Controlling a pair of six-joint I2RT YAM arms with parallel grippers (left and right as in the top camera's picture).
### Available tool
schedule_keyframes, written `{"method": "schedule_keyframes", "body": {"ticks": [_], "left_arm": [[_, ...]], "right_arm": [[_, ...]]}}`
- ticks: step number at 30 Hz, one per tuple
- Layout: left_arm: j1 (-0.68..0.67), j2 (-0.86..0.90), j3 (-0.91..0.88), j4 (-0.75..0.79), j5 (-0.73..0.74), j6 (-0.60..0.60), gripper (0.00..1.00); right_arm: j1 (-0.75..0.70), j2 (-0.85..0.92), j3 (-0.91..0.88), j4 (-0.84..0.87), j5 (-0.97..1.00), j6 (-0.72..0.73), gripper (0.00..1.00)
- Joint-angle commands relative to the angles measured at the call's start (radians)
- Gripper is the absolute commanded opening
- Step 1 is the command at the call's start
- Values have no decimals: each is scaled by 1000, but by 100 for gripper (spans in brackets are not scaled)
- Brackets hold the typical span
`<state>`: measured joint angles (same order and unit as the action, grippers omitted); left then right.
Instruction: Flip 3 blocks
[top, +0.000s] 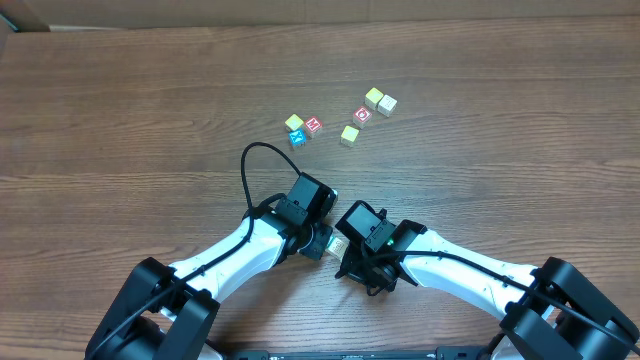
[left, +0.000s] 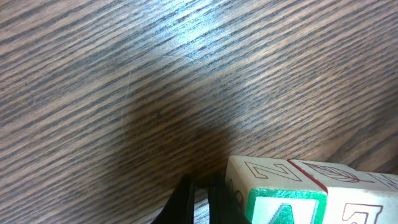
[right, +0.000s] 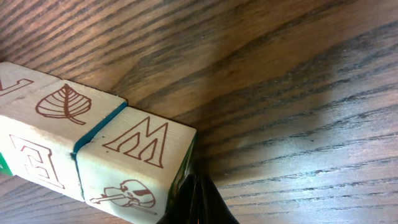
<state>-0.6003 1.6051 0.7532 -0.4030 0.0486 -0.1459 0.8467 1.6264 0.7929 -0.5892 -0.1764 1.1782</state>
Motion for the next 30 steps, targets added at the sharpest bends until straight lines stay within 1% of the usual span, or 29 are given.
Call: {"method": "schedule_keyframes", "body": {"ticks": [1,8,13,30], "left_arm": [[-9,12,-6,3,21,28,4],[-9,12,-6,-4,21,28,4],[-9,12,-6,-8,19,27,4],[-9,12,-6,-11,18,27,4]], "right_arm": [[11,18,10,8,7,5,4],[11,18,10,-13,27,8,4],[11,18,10,-50,45,53,4],[8,18,10,-44,131,53,4]]}}
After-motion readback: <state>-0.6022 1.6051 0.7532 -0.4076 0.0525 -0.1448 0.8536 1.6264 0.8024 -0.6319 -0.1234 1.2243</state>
